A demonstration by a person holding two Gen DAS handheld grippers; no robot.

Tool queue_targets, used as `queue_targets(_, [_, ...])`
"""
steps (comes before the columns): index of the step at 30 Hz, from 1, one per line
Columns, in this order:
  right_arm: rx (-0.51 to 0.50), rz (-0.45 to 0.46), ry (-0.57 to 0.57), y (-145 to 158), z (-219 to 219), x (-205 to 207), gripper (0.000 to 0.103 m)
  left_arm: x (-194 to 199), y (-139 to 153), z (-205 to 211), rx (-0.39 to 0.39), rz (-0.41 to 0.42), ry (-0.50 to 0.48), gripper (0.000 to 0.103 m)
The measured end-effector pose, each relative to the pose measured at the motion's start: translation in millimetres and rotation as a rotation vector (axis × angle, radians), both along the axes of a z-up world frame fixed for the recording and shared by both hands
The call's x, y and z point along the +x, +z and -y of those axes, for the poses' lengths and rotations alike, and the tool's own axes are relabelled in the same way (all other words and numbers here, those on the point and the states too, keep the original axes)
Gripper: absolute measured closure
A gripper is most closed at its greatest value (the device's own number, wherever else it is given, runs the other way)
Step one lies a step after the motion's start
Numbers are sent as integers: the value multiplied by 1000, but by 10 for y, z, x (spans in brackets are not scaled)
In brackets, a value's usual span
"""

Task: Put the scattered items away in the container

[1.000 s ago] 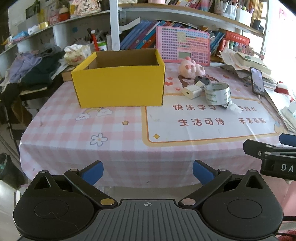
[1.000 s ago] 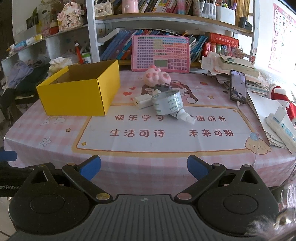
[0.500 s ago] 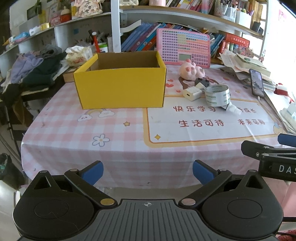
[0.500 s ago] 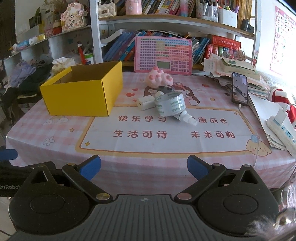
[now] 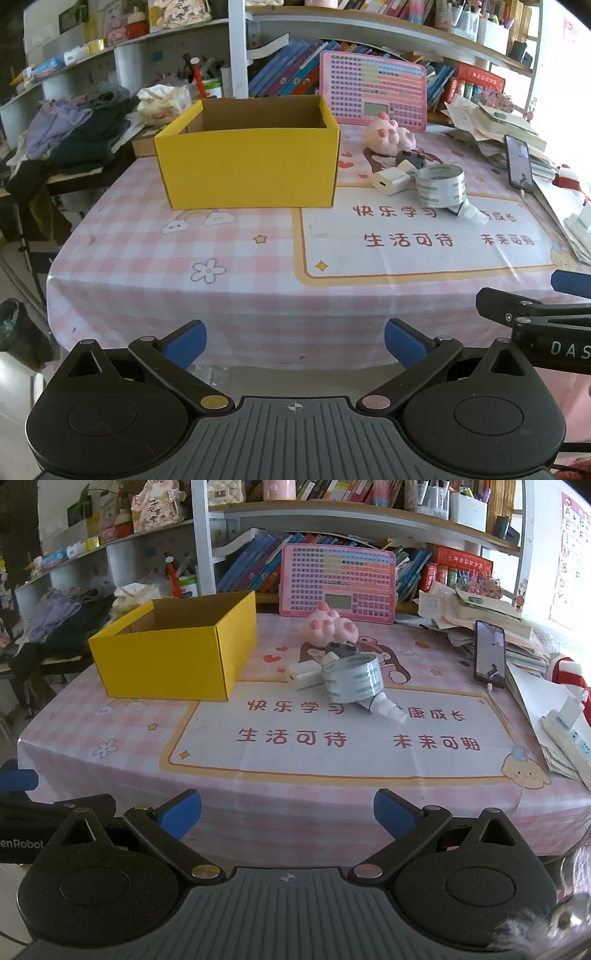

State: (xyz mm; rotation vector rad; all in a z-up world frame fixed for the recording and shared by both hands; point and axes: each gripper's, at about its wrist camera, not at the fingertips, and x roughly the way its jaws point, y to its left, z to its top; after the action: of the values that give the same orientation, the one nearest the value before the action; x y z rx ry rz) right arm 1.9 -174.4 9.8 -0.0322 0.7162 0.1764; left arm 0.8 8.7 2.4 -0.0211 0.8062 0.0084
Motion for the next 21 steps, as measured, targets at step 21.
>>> queue_targets(21, [6,-8,-18,-16,89,3,2,-6,-12,54,-14,0,-19,1])
